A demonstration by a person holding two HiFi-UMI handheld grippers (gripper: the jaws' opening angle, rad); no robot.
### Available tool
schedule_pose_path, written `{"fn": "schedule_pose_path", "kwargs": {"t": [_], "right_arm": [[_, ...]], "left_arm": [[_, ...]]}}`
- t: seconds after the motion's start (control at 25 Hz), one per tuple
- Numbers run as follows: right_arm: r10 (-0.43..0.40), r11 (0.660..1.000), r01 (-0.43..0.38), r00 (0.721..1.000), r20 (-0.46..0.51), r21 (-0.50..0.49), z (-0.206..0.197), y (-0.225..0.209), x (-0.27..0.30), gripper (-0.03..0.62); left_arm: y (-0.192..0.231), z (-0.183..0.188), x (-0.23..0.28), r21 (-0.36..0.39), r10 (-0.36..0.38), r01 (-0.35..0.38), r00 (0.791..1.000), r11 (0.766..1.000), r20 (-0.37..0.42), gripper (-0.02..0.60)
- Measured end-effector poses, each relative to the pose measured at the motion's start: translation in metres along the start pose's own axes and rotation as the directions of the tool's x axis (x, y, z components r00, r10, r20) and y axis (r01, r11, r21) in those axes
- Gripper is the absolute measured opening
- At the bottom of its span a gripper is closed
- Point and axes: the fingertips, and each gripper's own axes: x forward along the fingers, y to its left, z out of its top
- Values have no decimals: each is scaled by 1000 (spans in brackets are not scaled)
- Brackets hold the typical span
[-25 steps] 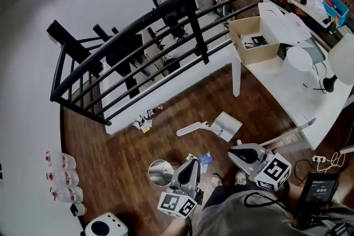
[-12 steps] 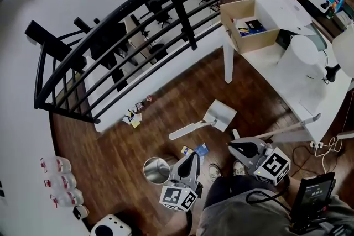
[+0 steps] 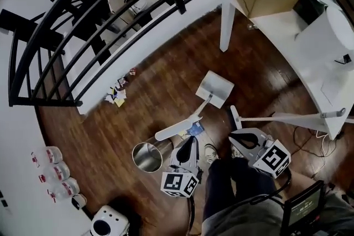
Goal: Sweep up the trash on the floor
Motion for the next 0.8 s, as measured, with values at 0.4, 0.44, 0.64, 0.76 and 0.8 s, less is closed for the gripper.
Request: {"fn": "schedule_pose_path", "kwargs": {"t": [0.4, 0.44, 0.64, 0.76, 0.8], "right_arm": [[-17, 999, 19, 999, -43, 47, -42, -28, 20, 2], [-23, 998, 25, 999, -38, 56, -41, -28, 20, 2], [-54, 995, 55, 998, -23, 82, -36, -37, 14, 2], [-62, 996, 66, 996, -70, 53, -47, -41, 6, 2], [-68, 996, 72, 995, -79, 50, -49, -40, 4, 2]], "left_arm": [[39, -42, 47, 75, 14, -10, 999, 997, -51, 89], [42, -41, 52, 99, 6, -1, 999, 995, -50, 179], [41, -35, 85, 253, -55, 69, 997, 965, -62, 364], [35, -29, 101, 312, -88, 98, 995, 945, -47, 343], [33, -25, 105, 323, -96, 103, 995, 941, -37, 325]]}}
